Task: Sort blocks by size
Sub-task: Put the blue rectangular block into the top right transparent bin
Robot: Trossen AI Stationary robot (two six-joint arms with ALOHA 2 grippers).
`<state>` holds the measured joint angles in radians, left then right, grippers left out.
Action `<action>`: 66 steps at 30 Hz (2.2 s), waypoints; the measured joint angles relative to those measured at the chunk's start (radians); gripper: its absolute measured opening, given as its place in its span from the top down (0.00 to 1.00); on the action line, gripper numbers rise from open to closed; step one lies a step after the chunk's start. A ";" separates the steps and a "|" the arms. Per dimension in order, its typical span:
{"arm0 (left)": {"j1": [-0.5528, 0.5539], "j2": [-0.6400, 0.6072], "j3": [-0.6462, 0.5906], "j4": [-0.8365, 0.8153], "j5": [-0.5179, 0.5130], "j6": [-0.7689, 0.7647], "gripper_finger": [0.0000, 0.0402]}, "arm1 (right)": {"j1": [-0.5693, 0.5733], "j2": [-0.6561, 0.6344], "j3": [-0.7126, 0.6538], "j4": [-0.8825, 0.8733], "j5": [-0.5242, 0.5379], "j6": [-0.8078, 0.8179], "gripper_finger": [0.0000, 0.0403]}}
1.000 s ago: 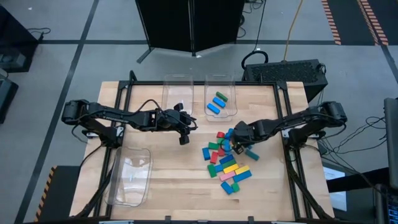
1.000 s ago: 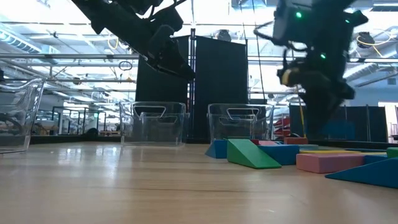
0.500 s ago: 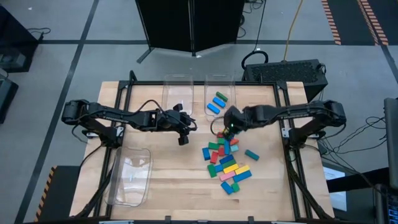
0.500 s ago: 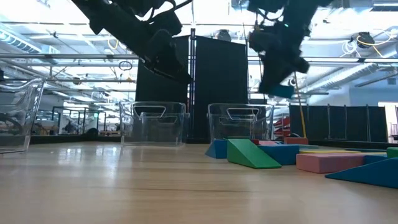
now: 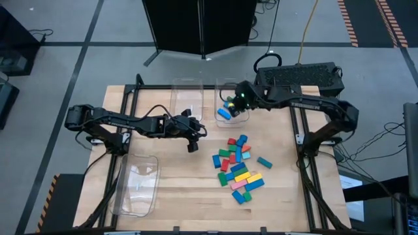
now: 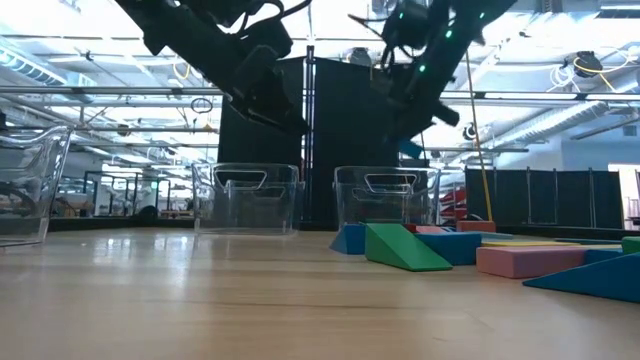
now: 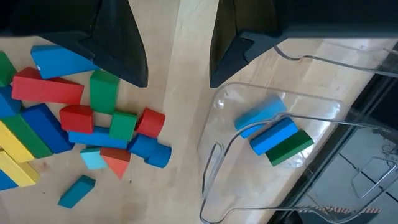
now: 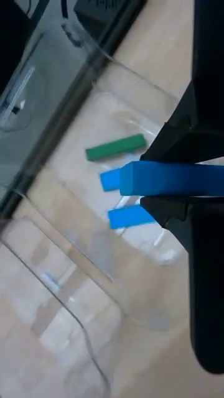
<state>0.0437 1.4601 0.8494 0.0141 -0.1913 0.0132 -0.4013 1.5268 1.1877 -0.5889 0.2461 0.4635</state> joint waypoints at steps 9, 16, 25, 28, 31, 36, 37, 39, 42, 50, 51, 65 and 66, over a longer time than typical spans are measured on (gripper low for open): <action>0.000 0.000 0.000 0.003 -0.024 0.002 0.57 | -0.113 0.180 0.000 0.250 -0.181 -0.009 0.87; 0.003 0.000 0.000 0.004 -0.027 0.027 0.57 | -0.169 0.273 0.000 0.277 -0.241 -0.009 0.87; 0.008 0.000 0.000 0.023 -0.034 0.055 0.57 | -0.174 0.327 0.000 0.285 -0.253 -0.022 0.87; 0.016 0.000 0.000 0.032 -0.035 0.056 0.57 | -0.174 0.327 0.000 0.287 -0.253 -0.015 0.86; 0.025 0.000 0.000 0.032 -0.035 0.055 0.57 | -0.174 0.327 0.000 0.287 -0.253 -0.014 0.83; 0.030 0.000 0.000 0.031 -0.035 0.058 0.57 | -0.175 0.327 0.000 0.303 -0.244 -0.012 0.80; 0.030 0.000 0.000 0.031 -0.035 0.069 0.57 | -0.175 0.327 0.000 0.308 -0.244 -0.012 0.80; 0.030 0.000 0.000 0.031 -0.034 0.078 0.57 | -0.175 0.327 0.000 0.319 -0.244 -0.012 0.80; 0.030 0.000 0.000 0.031 -0.034 0.080 0.57 | -0.175 0.327 0.000 0.326 -0.244 -0.012 0.80; 0.029 0.000 0.000 0.031 -0.034 0.081 0.57 | -0.174 0.327 0.000 0.316 -0.244 -0.012 0.79; 0.029 0.000 0.000 0.031 -0.034 0.081 0.57 | -0.174 0.327 0.000 0.316 -0.244 -0.012 0.78; 0.029 0.000 0.000 0.026 -0.034 0.081 0.57 | -0.155 0.308 -0.001 0.141 -0.275 -0.043 0.70; 0.029 0.000 0.000 0.026 -0.034 0.081 0.57 | -0.152 0.297 -0.001 0.135 -0.277 -0.050 0.70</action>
<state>0.0727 1.4601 0.8494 0.0397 -0.2255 0.0940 -0.5538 1.8237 1.1870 -0.4539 -0.0307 0.4135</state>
